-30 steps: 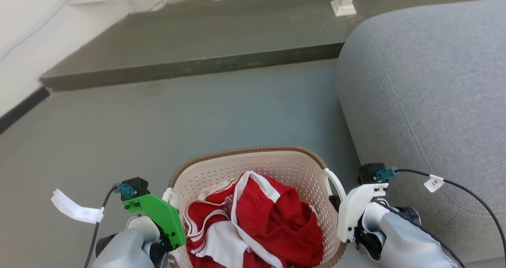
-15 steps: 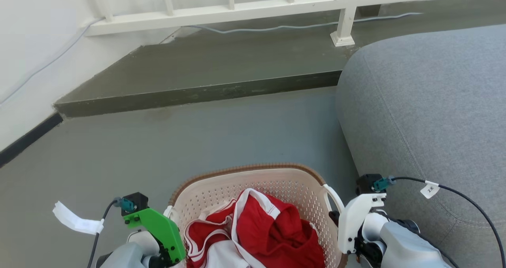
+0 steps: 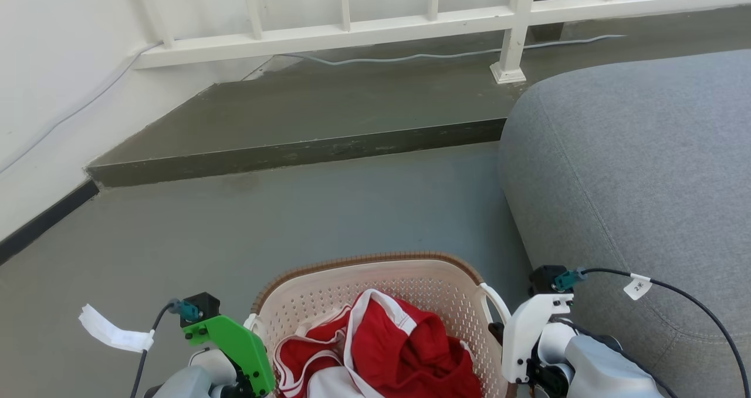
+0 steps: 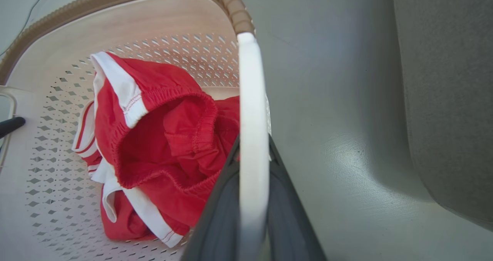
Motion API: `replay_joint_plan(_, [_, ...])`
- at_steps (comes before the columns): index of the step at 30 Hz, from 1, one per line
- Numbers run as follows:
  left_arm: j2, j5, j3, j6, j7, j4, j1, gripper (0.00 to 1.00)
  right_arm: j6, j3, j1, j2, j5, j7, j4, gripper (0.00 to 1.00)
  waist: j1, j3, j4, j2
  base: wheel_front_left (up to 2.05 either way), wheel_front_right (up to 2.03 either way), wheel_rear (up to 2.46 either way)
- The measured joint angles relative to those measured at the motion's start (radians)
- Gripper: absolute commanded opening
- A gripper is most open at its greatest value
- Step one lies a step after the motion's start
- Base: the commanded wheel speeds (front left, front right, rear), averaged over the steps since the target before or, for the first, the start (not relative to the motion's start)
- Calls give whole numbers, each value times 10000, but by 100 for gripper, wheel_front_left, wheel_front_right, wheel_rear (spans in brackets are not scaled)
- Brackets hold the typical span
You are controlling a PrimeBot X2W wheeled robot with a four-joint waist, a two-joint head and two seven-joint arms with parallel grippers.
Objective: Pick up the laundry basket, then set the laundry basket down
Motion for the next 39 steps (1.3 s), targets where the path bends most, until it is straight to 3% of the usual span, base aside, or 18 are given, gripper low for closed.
replay_joint_plan(39, [10,-171,-198,86,8,-4,149,0,0,366,-1,-2,334,-35,186,0,0,-32,-28,0,0,0,0])
